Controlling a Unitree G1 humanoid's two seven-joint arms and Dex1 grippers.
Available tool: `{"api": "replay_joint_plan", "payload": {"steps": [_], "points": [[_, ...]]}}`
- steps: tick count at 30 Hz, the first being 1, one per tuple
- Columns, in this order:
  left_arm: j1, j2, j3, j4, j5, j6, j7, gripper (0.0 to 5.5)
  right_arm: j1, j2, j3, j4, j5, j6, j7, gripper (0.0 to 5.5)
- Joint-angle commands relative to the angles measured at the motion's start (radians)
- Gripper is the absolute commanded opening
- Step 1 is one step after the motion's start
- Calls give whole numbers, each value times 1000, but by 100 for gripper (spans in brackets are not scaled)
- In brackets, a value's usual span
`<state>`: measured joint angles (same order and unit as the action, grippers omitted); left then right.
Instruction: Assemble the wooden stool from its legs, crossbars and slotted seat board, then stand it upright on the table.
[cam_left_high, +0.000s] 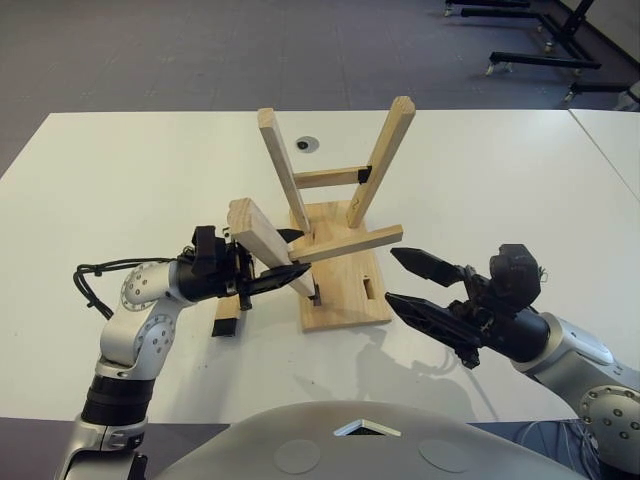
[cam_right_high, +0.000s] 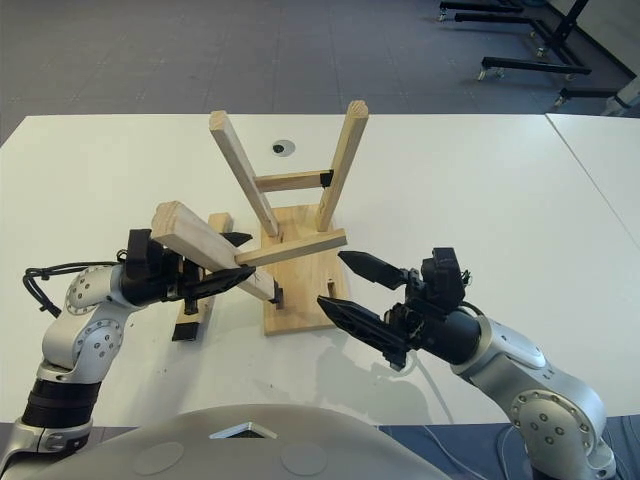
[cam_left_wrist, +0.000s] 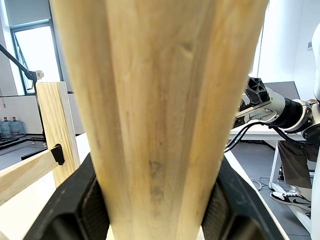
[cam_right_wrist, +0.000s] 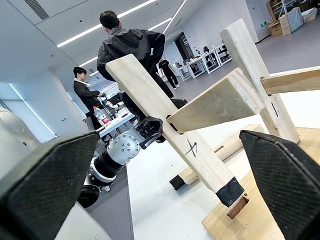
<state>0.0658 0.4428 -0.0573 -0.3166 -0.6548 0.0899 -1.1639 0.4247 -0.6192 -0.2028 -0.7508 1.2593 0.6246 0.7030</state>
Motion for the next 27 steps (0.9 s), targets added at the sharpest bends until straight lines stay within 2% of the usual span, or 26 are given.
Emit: {"api": "replay_joint_plan", "payload": {"steps": [1,14,27], "points": [[-19,10,15,-29,-15,13,14,205,-2,3,6,-10,-12,-7,-8,515],[42,-29,-38,-5,29,-7,41,205,-41,-29,-1,20,-12,9,9,515],[-3,21,-20,13,35,6,23,205,-51,4,32,8,-24,-6,-13,515]]}}
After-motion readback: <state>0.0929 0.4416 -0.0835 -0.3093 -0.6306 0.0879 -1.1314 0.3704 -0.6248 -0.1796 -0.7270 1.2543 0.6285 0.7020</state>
